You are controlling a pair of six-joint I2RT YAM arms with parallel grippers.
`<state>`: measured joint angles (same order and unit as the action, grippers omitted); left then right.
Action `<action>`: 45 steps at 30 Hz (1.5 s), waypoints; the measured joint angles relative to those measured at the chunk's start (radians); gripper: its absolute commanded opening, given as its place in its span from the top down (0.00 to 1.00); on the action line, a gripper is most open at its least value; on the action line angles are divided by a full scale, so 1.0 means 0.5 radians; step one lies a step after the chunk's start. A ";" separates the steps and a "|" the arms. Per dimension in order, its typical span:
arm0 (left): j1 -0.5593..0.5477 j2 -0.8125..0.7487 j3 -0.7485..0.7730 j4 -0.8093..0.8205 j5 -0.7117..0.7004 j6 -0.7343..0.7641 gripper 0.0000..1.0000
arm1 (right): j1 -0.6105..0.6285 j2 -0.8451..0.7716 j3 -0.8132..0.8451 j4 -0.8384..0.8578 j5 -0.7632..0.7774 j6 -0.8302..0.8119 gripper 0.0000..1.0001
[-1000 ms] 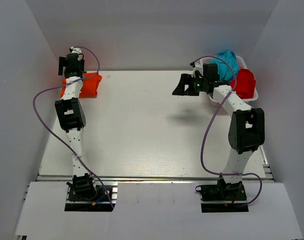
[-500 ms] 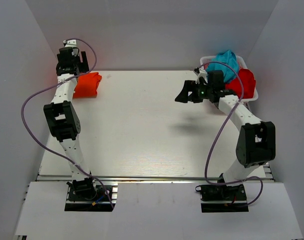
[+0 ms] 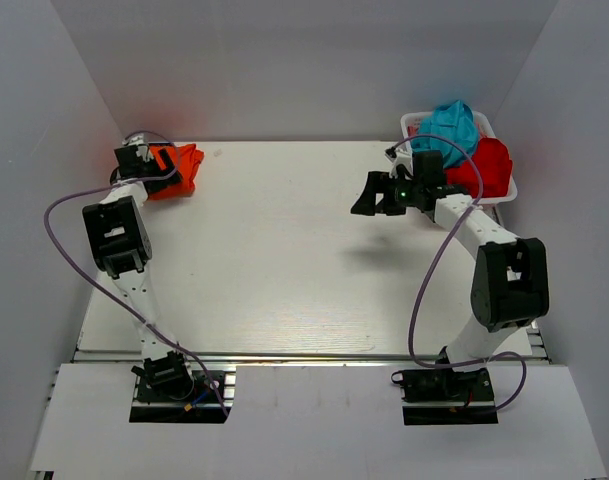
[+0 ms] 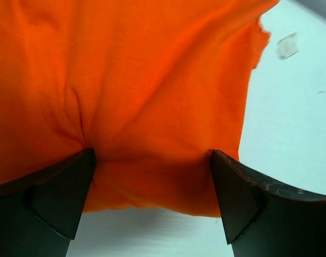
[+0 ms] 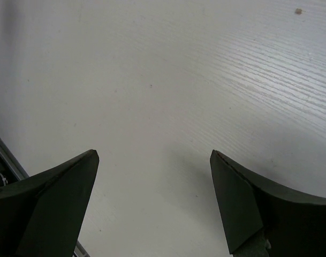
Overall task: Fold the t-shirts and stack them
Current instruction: Put the neatly folded tshirt into the corner of the board with the left arm
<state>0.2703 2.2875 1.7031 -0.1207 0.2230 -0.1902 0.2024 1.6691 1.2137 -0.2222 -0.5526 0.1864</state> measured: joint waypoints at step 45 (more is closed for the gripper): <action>-0.942 -2.203 -1.373 -0.189 -0.121 -0.143 0.00 | 0.000 -0.892 -0.715 0.232 0.578 0.320 0.10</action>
<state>-0.2008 1.1862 1.0168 -0.2153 0.1627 -0.2619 0.2024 1.2232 0.8562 -0.1062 -0.2634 0.3466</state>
